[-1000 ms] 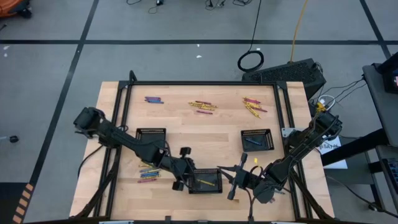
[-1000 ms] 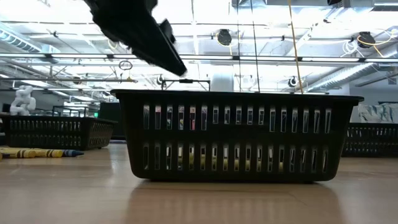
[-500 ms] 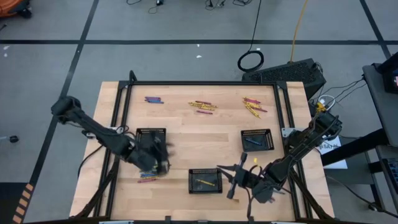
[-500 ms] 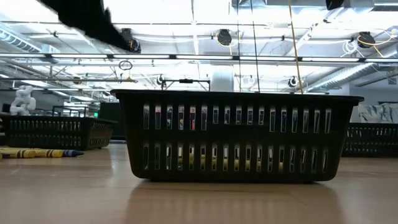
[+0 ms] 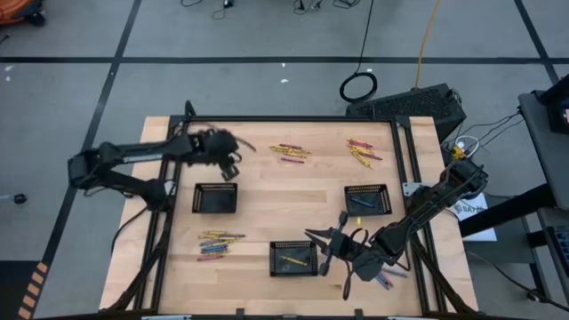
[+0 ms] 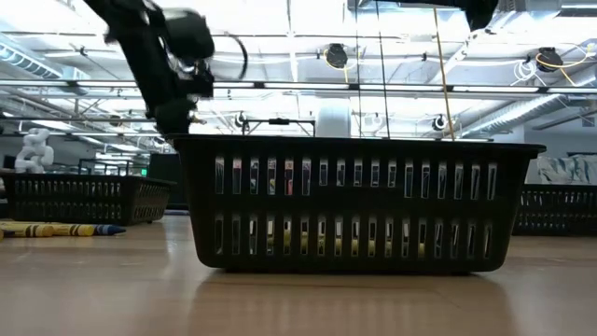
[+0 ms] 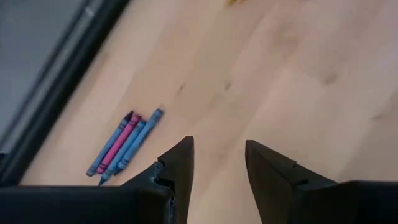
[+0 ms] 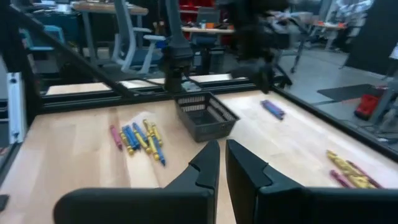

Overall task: Sort crayons
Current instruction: Put the blue crayon into the left black bin

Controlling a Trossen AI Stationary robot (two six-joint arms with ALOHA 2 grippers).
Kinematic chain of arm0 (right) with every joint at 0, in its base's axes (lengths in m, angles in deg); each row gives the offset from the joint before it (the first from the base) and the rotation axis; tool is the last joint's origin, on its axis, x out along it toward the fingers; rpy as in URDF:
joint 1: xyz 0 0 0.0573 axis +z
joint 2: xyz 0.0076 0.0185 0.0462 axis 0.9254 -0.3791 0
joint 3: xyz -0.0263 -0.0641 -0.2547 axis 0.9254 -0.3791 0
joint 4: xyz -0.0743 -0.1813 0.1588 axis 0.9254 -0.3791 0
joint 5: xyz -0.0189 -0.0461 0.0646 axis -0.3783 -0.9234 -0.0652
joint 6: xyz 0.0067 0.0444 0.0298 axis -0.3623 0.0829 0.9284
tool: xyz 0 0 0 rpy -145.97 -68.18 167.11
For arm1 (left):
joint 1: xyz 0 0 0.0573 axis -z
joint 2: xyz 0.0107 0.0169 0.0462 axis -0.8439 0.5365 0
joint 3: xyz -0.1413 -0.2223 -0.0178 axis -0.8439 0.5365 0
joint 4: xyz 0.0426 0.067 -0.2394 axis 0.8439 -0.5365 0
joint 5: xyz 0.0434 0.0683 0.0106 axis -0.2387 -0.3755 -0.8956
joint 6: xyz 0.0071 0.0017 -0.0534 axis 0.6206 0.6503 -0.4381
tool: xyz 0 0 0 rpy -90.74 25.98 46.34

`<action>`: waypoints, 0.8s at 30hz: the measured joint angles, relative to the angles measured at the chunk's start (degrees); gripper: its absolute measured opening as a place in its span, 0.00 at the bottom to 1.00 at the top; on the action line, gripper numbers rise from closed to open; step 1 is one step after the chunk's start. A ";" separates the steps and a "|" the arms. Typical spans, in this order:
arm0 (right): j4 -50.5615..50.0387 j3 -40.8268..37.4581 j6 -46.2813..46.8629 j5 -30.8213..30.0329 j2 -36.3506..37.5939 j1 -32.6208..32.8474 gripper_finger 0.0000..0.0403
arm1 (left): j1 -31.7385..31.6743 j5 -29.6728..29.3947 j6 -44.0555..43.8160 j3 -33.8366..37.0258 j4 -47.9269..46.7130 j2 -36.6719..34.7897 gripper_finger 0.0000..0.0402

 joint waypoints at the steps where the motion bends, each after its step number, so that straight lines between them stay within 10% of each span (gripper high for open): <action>1: -0.03 0.00 0.02 1.24 0.00 -0.24 0.03 | -2.72 2.51 2.31 0.00 0.78 1.44 0.36; 10: -0.07 0.00 -0.39 2.43 0.00 -0.93 0.03 | -13.91 8.35 22.34 0.04 9.09 11.71 0.36; 24: -1.56 0.00 0.23 2.43 0.00 -0.93 0.03 | -18.54 8.15 27.23 -2.11 14.40 22.65 0.36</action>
